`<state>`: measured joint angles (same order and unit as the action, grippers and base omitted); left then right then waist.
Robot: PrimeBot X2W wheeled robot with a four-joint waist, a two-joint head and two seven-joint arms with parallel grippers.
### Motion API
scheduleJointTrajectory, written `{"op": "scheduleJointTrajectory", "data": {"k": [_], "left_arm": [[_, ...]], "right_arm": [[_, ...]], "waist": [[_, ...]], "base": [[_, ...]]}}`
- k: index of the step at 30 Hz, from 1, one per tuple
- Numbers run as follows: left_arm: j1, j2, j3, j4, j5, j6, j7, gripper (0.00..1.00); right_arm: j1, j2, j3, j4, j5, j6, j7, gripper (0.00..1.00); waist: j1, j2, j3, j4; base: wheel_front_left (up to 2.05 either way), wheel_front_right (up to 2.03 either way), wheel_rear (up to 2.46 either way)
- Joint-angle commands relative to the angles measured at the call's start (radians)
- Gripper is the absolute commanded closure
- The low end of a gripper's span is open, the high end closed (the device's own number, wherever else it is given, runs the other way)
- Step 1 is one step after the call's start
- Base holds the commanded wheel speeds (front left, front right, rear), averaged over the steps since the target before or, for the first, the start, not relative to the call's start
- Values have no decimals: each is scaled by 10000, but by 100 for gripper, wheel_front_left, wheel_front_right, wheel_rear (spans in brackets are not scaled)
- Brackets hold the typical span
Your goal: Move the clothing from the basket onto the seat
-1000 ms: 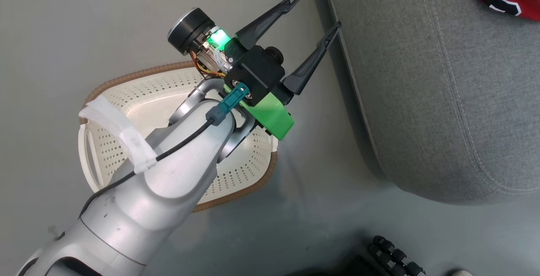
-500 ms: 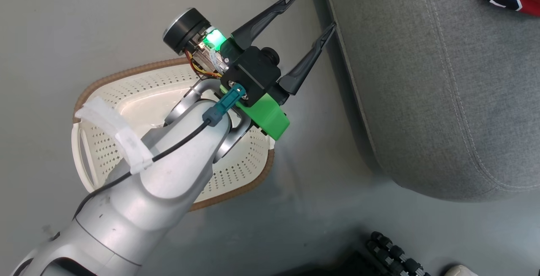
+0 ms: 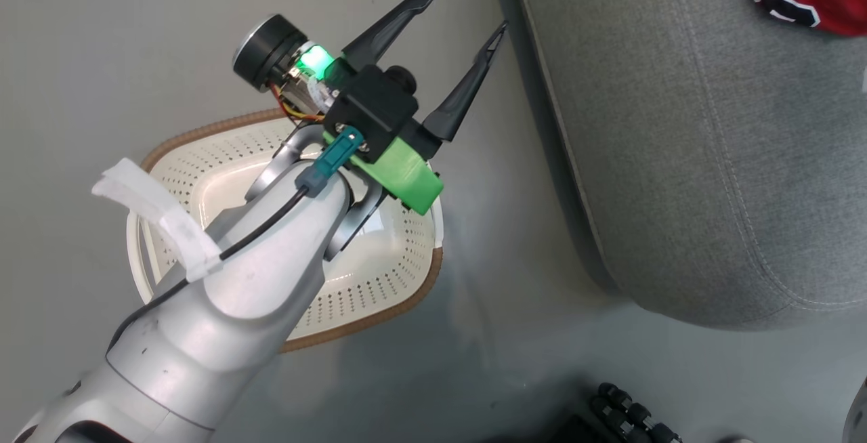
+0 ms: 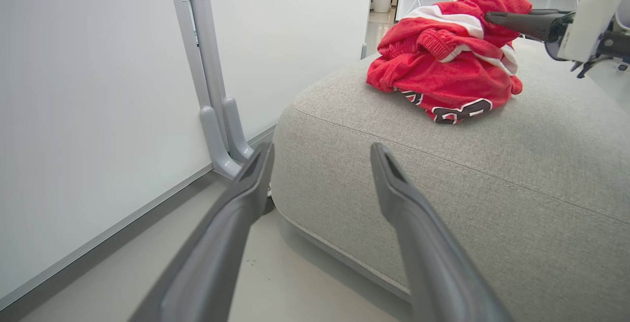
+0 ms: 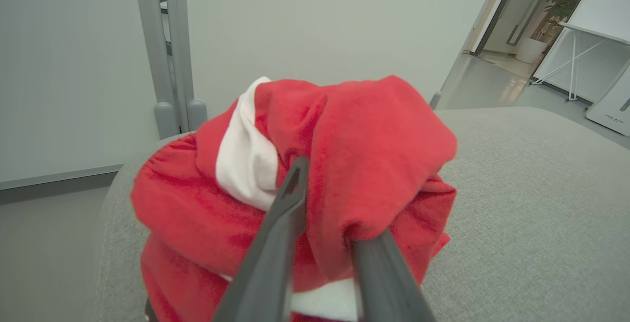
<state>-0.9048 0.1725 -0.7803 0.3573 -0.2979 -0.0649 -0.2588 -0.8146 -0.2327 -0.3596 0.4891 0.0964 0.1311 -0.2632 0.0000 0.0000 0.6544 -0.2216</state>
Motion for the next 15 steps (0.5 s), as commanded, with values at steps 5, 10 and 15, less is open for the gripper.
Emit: {"op": "scheduleJointTrajectory", "data": {"k": [5, 10, 15], "left_arm": [[536, 215, 269, -136, -159, 172, -67, 0], [1074, 236, 647, -394, -274, 300, -52, 0], [1712, 244, 1164, -619, -355, 396, -52, 0]], "right_arm": [[828, 165, -16, -351, -87, -7, -23, 0], [1650, 351, -25, -808, -118, -7, -23, 0], [2431, 489, 306, -1365, -93, -7, -23, 0]], "waist": [[0, 0, -673, -86], [0, 0, -1197, -8], [0, 0, -1771, 146]], "base": [[0, 0, 0], [0, 0, 0], [0, 0, 0]]}}
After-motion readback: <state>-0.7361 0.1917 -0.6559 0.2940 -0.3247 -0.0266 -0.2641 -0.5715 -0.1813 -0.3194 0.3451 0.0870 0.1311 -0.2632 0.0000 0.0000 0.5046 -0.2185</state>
